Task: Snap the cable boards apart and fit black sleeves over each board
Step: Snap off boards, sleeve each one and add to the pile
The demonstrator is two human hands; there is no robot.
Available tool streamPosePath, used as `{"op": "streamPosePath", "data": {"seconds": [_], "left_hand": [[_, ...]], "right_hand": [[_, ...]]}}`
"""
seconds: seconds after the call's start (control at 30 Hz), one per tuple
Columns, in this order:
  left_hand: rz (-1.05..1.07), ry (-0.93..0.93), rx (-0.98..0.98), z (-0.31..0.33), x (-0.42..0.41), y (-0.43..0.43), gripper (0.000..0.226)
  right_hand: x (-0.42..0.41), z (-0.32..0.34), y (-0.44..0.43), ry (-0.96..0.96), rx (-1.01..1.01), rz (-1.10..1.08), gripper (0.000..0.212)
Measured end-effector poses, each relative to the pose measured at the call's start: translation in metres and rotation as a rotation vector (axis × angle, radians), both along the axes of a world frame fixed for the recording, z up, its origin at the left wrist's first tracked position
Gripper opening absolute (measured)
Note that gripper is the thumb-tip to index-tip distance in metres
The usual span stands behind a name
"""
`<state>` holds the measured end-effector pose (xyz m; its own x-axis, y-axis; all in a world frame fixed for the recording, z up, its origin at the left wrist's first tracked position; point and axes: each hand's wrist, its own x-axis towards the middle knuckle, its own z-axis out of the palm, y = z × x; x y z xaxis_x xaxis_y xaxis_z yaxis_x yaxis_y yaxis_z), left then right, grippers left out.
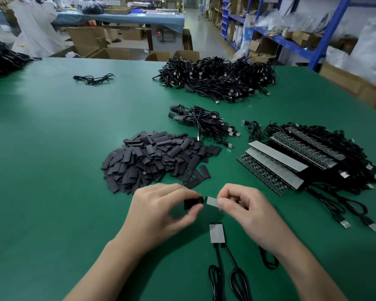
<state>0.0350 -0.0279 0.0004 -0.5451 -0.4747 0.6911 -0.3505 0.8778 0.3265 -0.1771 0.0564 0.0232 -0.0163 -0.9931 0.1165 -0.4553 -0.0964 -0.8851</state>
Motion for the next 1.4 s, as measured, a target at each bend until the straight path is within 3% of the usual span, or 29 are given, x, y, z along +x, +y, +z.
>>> {"op": "streamPosePath", "data": {"seconds": [0.63, 1.2, 1.4], "left_hand": [[-0.037, -0.208, -0.038, -0.001, 0.002, -0.001, 0.011], [-0.056, -0.246, 0.0, 0.001, 0.003, 0.0, 0.012], [-0.082, -0.232, 0.102, -0.001, 0.002, 0.002, 0.016]], "right_hand": [[0.001, -0.011, -0.001, 0.077, 0.159, 0.033, 0.026], [-0.002, -0.012, -0.002, 0.082, 0.176, 0.04, 0.024], [-0.002, -0.013, -0.003, 0.069, 0.187, 0.032, 0.023]]}}
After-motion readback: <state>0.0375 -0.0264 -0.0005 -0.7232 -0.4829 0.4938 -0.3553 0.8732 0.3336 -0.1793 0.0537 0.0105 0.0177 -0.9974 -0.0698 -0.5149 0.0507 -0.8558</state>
